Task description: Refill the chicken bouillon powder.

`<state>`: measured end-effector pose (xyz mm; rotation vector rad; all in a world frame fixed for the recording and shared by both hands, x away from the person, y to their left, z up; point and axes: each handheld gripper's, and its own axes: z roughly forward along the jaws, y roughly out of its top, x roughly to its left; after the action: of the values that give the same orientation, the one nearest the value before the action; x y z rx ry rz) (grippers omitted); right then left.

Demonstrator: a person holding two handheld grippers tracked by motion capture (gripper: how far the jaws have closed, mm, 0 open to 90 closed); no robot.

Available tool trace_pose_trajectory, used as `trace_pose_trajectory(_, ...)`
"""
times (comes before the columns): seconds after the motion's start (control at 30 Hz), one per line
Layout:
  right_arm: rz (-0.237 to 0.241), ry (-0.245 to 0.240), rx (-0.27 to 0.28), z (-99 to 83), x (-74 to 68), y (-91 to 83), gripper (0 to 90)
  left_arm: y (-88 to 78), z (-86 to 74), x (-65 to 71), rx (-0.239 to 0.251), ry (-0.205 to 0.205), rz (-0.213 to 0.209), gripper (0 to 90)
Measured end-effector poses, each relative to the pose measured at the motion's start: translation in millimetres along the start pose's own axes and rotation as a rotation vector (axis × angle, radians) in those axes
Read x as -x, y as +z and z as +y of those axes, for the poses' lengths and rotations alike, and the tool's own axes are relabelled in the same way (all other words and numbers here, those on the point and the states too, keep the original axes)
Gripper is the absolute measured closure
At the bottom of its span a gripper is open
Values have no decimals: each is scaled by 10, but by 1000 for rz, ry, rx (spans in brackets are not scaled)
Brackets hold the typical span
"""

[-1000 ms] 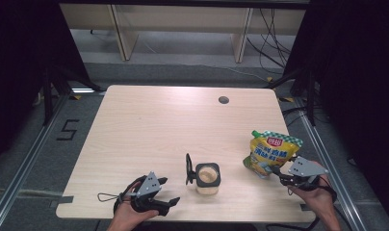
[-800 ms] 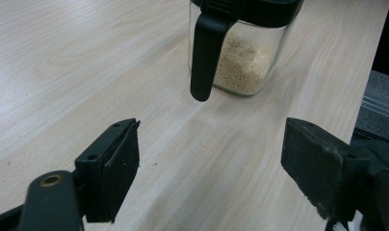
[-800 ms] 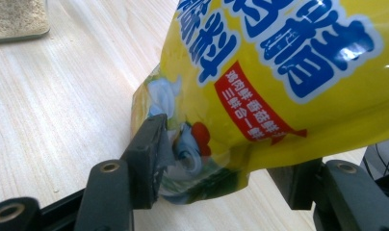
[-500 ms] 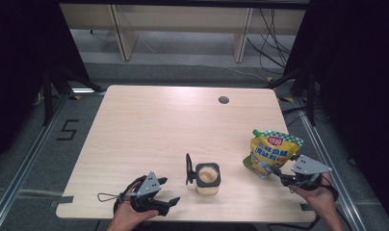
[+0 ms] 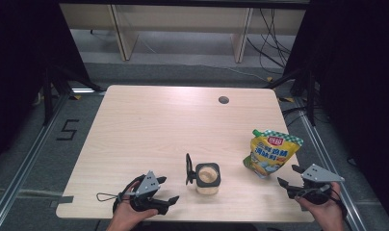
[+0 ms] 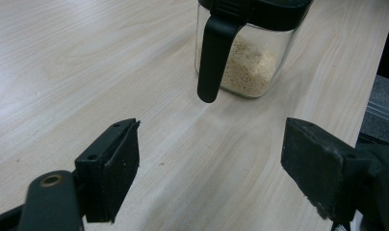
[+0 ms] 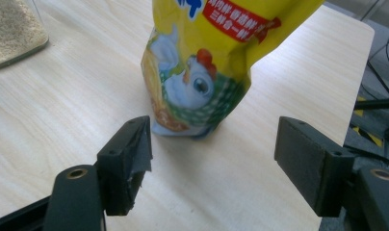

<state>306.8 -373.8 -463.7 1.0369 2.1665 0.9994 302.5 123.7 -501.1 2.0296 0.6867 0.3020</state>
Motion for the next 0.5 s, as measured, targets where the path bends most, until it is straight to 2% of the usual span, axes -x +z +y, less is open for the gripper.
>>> trace_pose_trajectory(0.07,-3,22,-24,-13,-35,-19,289,1,3,-1,2,7,1,209)
trace_pose_trajectory(0.1,2,4,-21,-17,-39,-12,290,5,1,1,11,-2,-1,209)
trace_pose_trajectory(0.13,1,3,-29,-23,-59,-11,290,-4,7,1,2,-2,1,208)
trace_pose_trajectory(0.17,-6,14,-39,-28,-91,-19,294,-2,4,6,7,-20,8,209)
trace_pose_trajectory(0.2,1,13,-54,-33,-117,-21,294,-7,6,-9,2,-7,13,209)
trace_pose_trajectory(0.23,2,-15,-56,-37,-114,-23,294,-12,13,-14,-2,-7,8,209)
trace_pose_trajectory(0.27,-2,12,-68,-48,-156,-37,293,-13,16,-19,-1,-4,9,209)
trace_pose_trajectory(0.33,-6,-22,-72,-64,-156,-52,290,-11,25,-12,1,-16,10,209)
trace_pose_trajectory(0.37,-8,0,-77,-74,-190,-68,286,-7,35,-14,2,-10,4,209)
trace_pose_trajectory(0.4,-7,-27,-68,-82,-190,-76,286,-6,41,-13,4,-8,3,209)
trace_pose_trajectory(0.43,-4,-30,-68,-86,-199,-83,285,-7,48,-19,-2,5,6,210)
trace_pose_trajectory(0.47,-6,-21,-73,-91,-223,-94,285,7,43,8,9,-34,4,209)
trace_pose_trajectory(0.5,-7,-37,-64,-96,-234,-99,285,12,54,1,6,-11,-1,210)
